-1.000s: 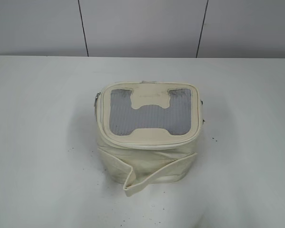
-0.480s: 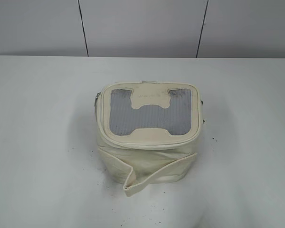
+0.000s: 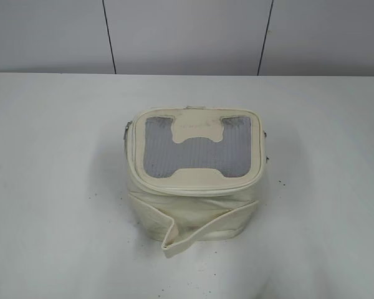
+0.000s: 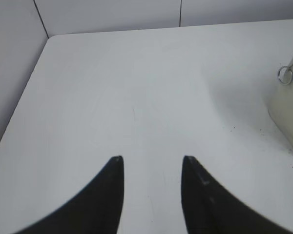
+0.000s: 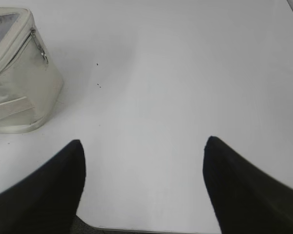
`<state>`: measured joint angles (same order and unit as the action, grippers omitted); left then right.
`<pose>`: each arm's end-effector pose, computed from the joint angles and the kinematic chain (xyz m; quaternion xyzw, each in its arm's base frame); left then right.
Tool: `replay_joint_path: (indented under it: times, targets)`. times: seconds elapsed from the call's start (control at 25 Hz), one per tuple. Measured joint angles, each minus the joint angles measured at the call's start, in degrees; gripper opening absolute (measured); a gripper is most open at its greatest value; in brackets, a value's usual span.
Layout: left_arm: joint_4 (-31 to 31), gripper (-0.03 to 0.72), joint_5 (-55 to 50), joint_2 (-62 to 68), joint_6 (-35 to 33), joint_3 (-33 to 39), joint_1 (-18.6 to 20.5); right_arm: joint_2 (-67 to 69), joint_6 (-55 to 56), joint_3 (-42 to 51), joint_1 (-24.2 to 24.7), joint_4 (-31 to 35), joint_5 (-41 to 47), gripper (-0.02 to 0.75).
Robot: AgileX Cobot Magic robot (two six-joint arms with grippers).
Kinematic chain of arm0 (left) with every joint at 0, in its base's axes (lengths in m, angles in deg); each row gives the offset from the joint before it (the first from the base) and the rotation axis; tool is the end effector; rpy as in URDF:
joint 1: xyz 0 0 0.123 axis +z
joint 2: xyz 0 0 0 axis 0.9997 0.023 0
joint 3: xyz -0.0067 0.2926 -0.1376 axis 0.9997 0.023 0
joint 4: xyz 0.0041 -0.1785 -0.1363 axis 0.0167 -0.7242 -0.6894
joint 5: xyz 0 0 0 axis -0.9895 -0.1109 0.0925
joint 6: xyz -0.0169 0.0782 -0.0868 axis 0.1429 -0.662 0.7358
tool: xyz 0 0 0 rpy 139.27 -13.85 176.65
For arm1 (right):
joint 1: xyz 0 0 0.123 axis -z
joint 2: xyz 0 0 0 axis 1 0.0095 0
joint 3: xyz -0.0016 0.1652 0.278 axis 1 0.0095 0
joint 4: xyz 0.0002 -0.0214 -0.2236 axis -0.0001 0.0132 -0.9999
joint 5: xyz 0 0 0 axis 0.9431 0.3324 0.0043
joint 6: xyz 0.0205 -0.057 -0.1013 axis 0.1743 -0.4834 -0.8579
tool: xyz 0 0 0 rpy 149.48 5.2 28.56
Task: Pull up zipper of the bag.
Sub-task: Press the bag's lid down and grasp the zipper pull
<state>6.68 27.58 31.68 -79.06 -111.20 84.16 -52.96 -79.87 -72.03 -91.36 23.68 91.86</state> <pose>-0.0478 0.0026 0.2604 0.0476 0.8422 -0.0180 0.5368 -0.0449 0.0070 0.2528 -0.0194 0.8470 0.0484 0.5290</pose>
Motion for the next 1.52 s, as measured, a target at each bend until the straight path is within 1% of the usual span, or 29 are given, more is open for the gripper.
replay_joint_path:
  times: [0.16, 0.24, 0.32, 0.44, 0.52, 0.6, 0.68, 0.76, 0.84, 0.92, 1.04, 1.2, 1.28, 1.36, 1.44, 1.52]
  targets:
    - [-0.3, 0.302, 0.0, 0.2, 0.0, 0.0, 0.0, 0.0, 0.0, 0.0, 0.0, 0.0, -0.1, 0.554]
    - [-2.1, 0.3, 0.7, 1.6, 0.0, -0.4, -0.2, 0.7, 0.0, -0.1, 0.0, 0.1, -0.4, 0.555]
    - [-5.2, 0.299, 2.6, 4.5, 0.0, -1.6, -0.2, 4.0, 0.0, -0.8, 0.0, 0.1, -1.9, 0.555]
    - [-9.5, 0.298, 7.2, 10.5, 0.0, -2.7, -0.2, 11.1, -0.1, -1.7, 0.0, 0.1, -7.8, 0.555]
    - [-13.1, 0.298, 10.7, 15.6, -0.8, -2.8, -0.2, 15.7, -0.1, -1.8, -0.9, 0.2, -12.4, 0.555]
    - [-19.0, 0.298, 14.1, 22.0, -4.5, -2.8, -0.2, 20.4, -0.2, -2.2, -3.0, 0.5, -17.1, 0.555]
    - [-26.2, 0.298, 16.9, 28.5, -10.8, -2.9, -0.2, 25.6, -1.3, -3.3, -5.5, 0.9, -20.8, 0.554]
    - [-33.9, 0.298, 17.7, 36.0, -17.7, -3.7, -0.2, 31.7, -3.1, -5.9, -8.1, 1.0, -22.2, 0.554]
    - [-39.4, 0.298, 18.1, 42.7, -23.7, -5.0, -0.2, 39.1, -5.6, -9.2, -9.8, 1.4, -22.6, 0.554]
    - [-43.2, 0.298, 18.2, 50.8, -27.1, -6.9, -0.2, 46.1, -9.3, -13.1, -10.6, 2.6, -22.8, 0.554]
    - [-46.4, 0.298, 18.5, 58.3, -30.5, -9.9, -0.2, 56.8, -17.3, -20.4, -10.9, 7.7, -22.7, 0.554]
    - [-51.3, 0.298, 18.2, 68.0, -36.4, -14.8, -0.2, 69.7, -30.3, -29.9, -10.9, 17.6, -21.9, 0.554]
    - [-52.5, 0.298, 16.7, 72.4, -38.8, -17.4, -0.2, 76.1, -36.1, -35.1, -10.9, 22.4, -20.1, 0.554]
    - [-53.0, 0.299, 14.3, 76.7, -40.9, -20.1, -0.2, 81.9, -42.4, -40.2, -10.9, 26.5, -17.0, 0.554]
    - [-53.3, 0.312, 11.9, 81.2, -43.5, -22.9, -0.2, 88.4, -47.9, -46.2, -10.9, 30.5, -11.9, 0.554]
    - [-53.3, 0.332, 9.6, 84.8, -46.2, -25.1, -0.2, 94.4, -50.8, -52.0, -11.2, 33.3, -5.6, 0.554]
